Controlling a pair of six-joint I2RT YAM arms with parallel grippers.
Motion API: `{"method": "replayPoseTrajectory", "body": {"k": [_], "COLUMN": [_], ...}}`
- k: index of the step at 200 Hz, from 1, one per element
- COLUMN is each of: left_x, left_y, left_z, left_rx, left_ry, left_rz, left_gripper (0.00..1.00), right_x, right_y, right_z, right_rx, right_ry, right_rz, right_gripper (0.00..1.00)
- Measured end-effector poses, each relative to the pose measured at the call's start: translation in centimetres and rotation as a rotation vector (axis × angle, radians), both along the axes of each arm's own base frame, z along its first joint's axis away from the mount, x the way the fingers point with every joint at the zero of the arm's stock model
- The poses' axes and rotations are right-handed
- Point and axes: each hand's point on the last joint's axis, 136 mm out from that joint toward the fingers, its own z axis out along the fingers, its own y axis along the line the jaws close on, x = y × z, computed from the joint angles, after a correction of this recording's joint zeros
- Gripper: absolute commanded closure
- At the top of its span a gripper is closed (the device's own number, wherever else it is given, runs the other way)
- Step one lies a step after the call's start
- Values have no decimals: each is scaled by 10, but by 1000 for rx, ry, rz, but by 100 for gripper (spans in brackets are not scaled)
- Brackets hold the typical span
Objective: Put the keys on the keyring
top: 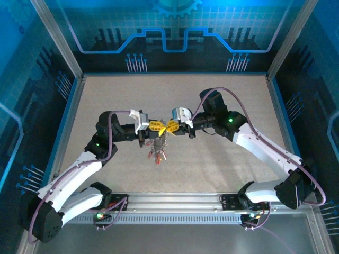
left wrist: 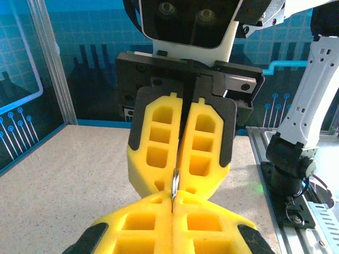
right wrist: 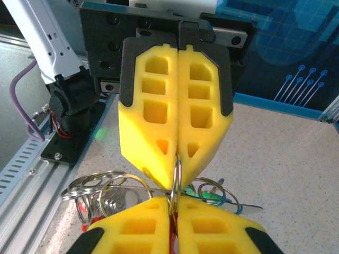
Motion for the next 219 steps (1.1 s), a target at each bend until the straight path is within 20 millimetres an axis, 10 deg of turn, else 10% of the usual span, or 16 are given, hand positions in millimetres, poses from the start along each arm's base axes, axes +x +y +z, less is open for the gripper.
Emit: {"method": "replayPoseTrajectory", "body": {"k": [19,48,219], "left_x": [1,3,9], "left_y": [0,3,21], "left_z": [-1,-7,-48], "left_rx": [2,33,367], "left_ry": [1,-3,60], "left_rz": [2,35,119], "left_gripper": [100,68,82], "right_x": [1,0,10], "right_y": [0,-1,11], "right_z": [0,-5,-32], "right_rx": [-2,-22,-267], "right_ry": [7,19,-12], "right_rz": [-6,-10,-57], "right_gripper": [100,100,100]}}
